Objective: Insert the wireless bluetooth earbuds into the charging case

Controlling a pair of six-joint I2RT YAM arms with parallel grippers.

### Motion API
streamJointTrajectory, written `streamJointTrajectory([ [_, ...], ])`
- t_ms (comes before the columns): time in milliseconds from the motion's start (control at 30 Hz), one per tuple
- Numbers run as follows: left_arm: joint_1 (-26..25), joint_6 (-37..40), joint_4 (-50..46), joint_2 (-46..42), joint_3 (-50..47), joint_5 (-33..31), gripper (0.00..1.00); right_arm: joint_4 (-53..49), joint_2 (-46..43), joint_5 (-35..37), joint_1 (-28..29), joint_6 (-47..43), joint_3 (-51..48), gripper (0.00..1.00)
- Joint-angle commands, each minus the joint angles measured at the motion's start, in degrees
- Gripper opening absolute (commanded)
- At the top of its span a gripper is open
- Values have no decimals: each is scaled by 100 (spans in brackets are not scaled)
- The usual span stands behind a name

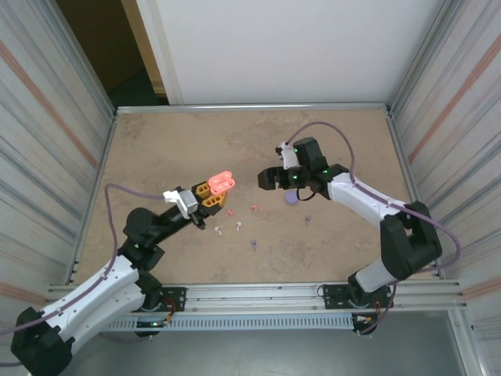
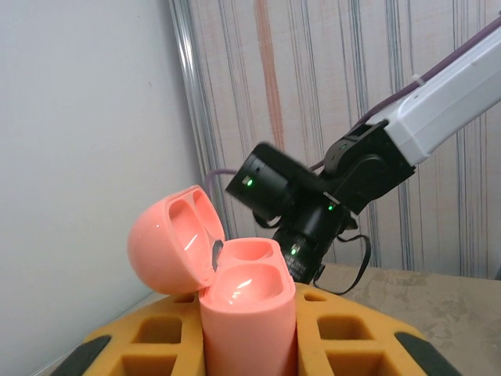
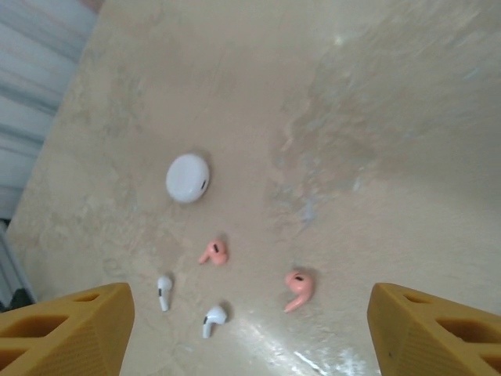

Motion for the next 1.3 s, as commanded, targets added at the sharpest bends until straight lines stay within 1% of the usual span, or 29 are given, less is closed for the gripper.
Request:
streamJointTrajectory([
  [0,34,146,-145,-285,-75,-25,0,-194,373,-265,238,4,293,73],
  [233,36,139,-249,-600,-118,43,0,-166,1186,-548,624,-25,704,66],
  [433,36,143,-298,-649,-129,50,0,-349,1799,-527,942,-111,1098,61],
  [567,36,148,-305,-649,-117,47,0,-360,2102,-542,1077,-113,1277,59],
  [800,31,159,-348,-638,-111,11,0,-370,2434,-528,1184,-122,1469,58],
  [1033,36,178,-375,-620,-110,-37,0,-594,2665,-236,1300,-190,1659,55],
  [1267,36,175,-402,-612,-103,-55,0,-911,2888,47,1473,-323,1961,54],
])
